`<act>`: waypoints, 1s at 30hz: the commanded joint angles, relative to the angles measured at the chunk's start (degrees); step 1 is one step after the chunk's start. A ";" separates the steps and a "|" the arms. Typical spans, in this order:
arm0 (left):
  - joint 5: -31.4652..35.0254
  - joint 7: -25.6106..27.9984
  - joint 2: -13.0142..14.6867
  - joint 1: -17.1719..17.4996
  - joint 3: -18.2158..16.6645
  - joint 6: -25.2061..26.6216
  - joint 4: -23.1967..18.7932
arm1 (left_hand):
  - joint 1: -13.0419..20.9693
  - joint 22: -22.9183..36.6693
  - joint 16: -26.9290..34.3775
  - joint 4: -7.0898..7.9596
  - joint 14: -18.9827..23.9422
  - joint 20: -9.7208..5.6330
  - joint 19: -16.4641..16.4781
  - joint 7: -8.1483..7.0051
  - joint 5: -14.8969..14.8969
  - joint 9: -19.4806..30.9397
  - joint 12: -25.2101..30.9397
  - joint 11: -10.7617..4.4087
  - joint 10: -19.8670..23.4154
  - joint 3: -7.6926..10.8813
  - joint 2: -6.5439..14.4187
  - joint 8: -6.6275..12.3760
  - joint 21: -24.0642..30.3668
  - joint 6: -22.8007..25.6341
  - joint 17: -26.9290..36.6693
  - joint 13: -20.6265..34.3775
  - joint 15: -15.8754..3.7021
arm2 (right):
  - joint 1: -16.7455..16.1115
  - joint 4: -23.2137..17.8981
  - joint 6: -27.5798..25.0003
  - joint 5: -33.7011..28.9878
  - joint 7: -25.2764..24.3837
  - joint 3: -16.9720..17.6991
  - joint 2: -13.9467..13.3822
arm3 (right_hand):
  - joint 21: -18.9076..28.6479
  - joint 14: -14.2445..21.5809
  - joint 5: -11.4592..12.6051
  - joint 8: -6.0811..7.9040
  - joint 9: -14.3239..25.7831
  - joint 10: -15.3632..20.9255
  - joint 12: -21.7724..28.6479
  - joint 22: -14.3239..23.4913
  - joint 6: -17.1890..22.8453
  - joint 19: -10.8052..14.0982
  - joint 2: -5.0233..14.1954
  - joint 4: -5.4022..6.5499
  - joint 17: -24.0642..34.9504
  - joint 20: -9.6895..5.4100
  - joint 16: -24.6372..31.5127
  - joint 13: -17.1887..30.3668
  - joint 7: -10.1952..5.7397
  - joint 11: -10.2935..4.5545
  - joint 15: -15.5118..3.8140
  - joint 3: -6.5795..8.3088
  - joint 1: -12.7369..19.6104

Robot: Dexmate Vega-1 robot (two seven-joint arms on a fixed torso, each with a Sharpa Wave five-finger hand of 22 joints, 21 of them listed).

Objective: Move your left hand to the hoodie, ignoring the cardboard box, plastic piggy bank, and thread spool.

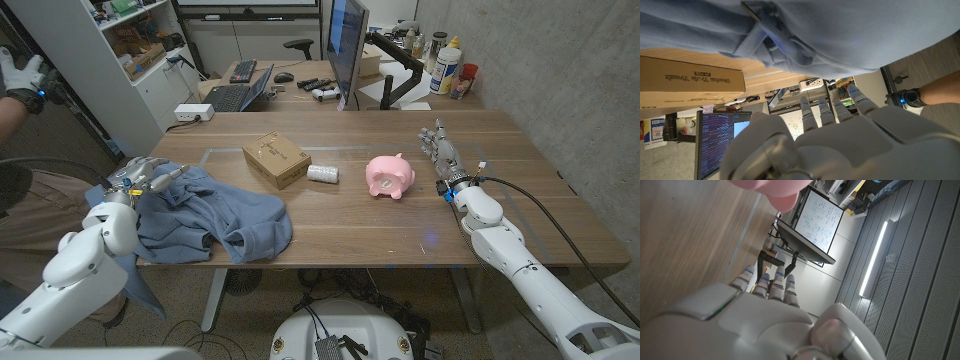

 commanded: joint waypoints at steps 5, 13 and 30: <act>-0.12 0.05 1.43 -0.91 2.45 1.32 0.79 | 0.68 0.15 0.33 -0.28 -0.26 -0.13 0.03 -0.02 0.46 0.14 0.47 -0.01 0.14 0.08 -0.16 0.22 0.38 0.11 0.08 0.13 -0.07 | -0.12 0.33 0.28 0.12 0.08 0.26 -0.01 | 0.32 0.11 -0.02 -0.08 0.21 0.35 -0.10 0.18 0.22 -0.38 1.64 0.24 0.08 -0.08 0.22 0.13 0.01 -0.19 0.01 0.29 -0.03; -0.86 0.18 2.13 -1.52 3.36 1.90 1.12 | 0.67 0.15 0.34 -0.29 -0.25 -0.15 0.04 -0.08 0.50 0.14 0.41 0.03 0.02 0.08 -0.17 0.19 0.38 0.07 0.08 0.13 -0.08 | -0.24 0.21 0.11 0.19 -0.08 0.38 -0.04 | 0.32 0.16 -0.02 -0.07 0.21 0.33 -0.11 0.18 0.25 -0.38 1.64 0.24 0.08 -0.13 0.24 0.12 0.01 -0.23 0.01 0.29 -0.03; -1.92 0.80 3.47 -1.57 4.20 3.22 0.79 | 0.69 0.15 0.35 -0.32 -0.21 -0.15 0.05 -0.04 0.58 0.15 0.45 -0.04 0.15 0.11 -0.17 0.23 0.38 0.21 0.08 0.13 -0.11 | -0.05 1.08 0.81 0.24 0.32 0.37 0.14 | 0.32 0.12 -0.02 -0.06 0.21 0.38 -0.09 0.18 0.26 -0.38 1.65 0.24 0.08 -0.09 0.23 0.13 0.02 -0.17 0.06 0.31 -0.03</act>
